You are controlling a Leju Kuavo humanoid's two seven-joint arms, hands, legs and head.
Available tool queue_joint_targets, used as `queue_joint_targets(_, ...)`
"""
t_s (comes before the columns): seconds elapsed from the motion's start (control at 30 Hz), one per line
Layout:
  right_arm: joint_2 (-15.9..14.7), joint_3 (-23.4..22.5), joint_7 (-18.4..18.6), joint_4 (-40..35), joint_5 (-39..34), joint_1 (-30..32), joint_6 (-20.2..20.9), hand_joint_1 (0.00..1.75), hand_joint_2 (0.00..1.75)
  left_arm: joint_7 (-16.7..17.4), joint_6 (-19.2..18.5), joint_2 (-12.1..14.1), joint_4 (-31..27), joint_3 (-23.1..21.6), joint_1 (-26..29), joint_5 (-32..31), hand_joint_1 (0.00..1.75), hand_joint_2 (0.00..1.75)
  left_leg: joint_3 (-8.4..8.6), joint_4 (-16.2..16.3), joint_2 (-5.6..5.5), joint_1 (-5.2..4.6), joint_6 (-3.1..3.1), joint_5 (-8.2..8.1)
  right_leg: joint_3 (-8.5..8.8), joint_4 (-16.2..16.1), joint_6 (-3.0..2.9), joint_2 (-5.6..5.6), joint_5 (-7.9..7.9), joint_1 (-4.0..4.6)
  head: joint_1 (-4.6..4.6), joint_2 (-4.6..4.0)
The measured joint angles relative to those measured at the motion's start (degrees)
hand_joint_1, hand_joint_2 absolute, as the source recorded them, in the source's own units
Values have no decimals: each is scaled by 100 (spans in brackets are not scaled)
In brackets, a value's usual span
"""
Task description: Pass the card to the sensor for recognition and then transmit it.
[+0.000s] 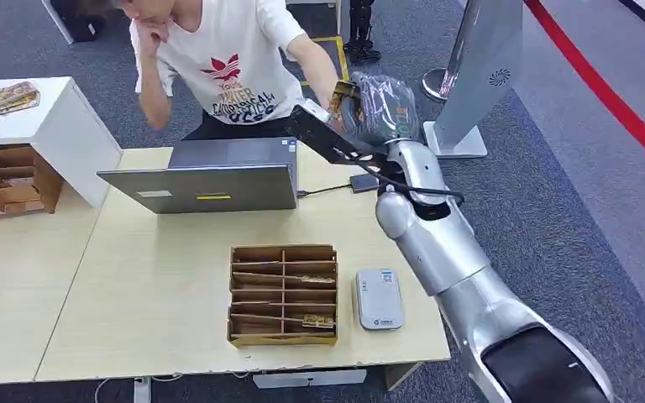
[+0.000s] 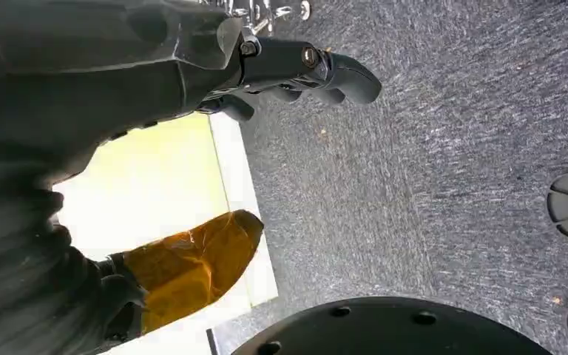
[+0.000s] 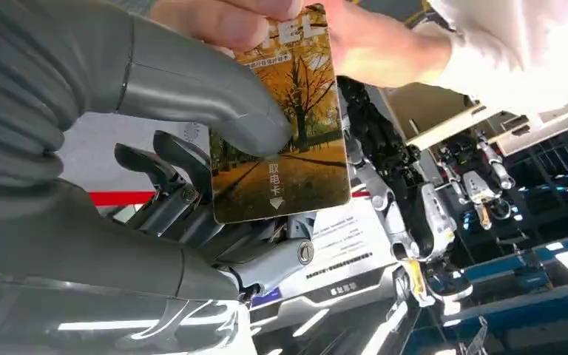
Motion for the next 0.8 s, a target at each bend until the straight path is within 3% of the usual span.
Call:
queue_joint_targets(0.03,37,-2,-2,59,0,-37,-13,47,175,0,0,0,0,0,-8,-7,0,175,0,0,-1,0,0,0,0,0,0,0,0,0,0,0)
queue_joint_targets(0.07,48,-2,-4,74,0,-42,-17,0,175,0,0,0,0,0,-9,-7,0,175,0,0,-2,0,0,0,0,0,0,-1,0,0,-2,0)
queue_joint_targets(0.43,129,4,-114,266,-145,62,354,0,175,-66,-15,0,0,0,-2,171,0,175,0,0,0,0,0,0,-1,0,0,0,0,0,0,0)
queue_joint_targets(0.63,166,-17,-665,-412,-1512,722,667,0,175,-116,-2,0,0,2,8,389,0,175,-1,0,-1,0,-1,-1,-3,-1,1,-1,-1,0,-2,0)
queue_joint_targets(0.8,155,-5,-1142,-1686,-2925,1744,516,0,175,-153,63,-2,0,66,31,645,0,175,-3,-1,-2,1,3,-6,-5,-3,-1,-3,-8,0,2,0)
